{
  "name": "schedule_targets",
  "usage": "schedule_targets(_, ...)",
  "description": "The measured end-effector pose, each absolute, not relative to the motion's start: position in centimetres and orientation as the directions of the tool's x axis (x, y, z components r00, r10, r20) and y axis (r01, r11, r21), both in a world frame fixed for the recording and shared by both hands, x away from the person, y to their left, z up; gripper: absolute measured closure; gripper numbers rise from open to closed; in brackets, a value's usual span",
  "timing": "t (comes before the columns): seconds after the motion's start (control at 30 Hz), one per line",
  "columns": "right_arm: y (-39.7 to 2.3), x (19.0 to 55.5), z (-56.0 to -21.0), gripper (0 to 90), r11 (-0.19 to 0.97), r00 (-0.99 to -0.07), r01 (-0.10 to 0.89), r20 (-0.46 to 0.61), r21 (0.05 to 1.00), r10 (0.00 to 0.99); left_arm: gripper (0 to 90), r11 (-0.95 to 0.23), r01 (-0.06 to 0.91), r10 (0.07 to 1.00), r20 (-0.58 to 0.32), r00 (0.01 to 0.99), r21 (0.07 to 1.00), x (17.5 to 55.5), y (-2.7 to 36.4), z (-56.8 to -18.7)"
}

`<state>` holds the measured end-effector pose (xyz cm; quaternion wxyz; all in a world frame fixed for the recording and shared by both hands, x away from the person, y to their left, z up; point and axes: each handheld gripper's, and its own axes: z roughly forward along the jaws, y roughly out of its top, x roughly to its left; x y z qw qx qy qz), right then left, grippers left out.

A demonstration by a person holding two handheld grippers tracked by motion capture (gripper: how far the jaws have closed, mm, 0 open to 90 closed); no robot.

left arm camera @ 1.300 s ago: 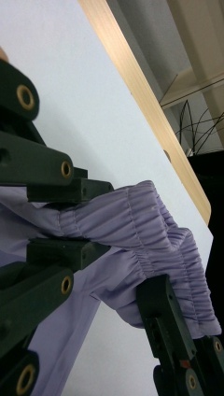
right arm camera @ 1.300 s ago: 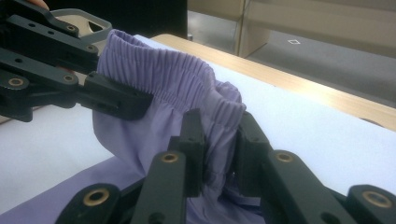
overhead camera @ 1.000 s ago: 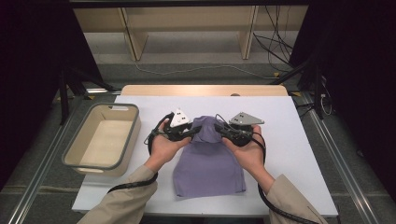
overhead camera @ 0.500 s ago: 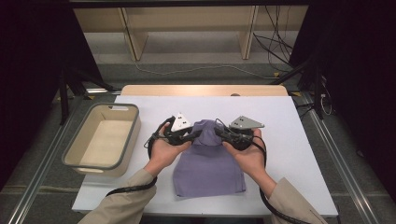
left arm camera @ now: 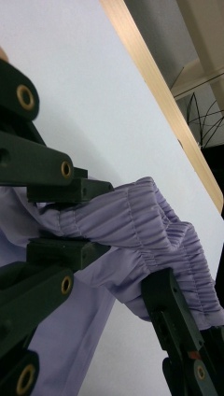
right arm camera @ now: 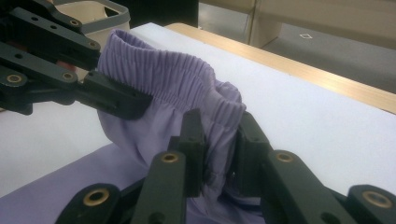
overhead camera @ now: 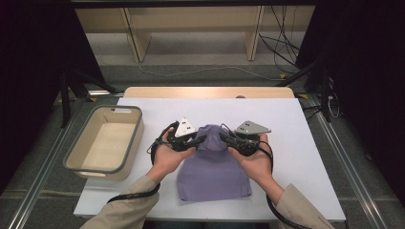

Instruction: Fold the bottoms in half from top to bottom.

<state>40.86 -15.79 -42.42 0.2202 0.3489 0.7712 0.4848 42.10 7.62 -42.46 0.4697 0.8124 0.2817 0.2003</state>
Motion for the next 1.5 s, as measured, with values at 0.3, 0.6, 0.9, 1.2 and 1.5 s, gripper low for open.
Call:
schedule_targets(0.3, -15.8, 40.5, -42.4, 76.5, 0.293, -0.666, 0.32, -0.006, 0.901, 0.746, 75.2, -0.408, 0.261, 0.64, 0.07, 0.765, 0.875, 41.7, 7.7, -42.5)
schedule_targets(0.6, -15.9, 40.3, -42.4, 76.6, 0.296, -0.669, 0.318, -0.008, 0.901, 0.743, 75.2, -0.407, 0.258, 0.636, 0.068, 0.769, 0.876, 41.4, 7.6, -42.5)
schedule_targets(0.9, -15.8, 40.0, -42.4, 76.5, 0.299, -0.672, 0.315, -0.01, 0.901, 0.74, 75.2, -0.412, 0.255, 0.631, 0.072, 0.773, 0.875, 41.1, 7.7, -42.4)
schedule_targets(1.2, -15.8, 39.7, -42.4, 76.5, 0.303, -0.676, 0.309, -0.016, 0.902, 0.737, 75.2, -0.412, 0.256, 0.628, 0.069, 0.775, 0.875, 40.8, 7.8, -42.4)
schedule_targets(1.5, -15.7, 39.3, -42.5, 76.5, 0.316, -0.682, 0.308, -0.024, 0.897, 0.731, 75.2, -0.417, 0.254, 0.625, 0.072, 0.778, 0.873, 40.4, 7.9, -42.5)
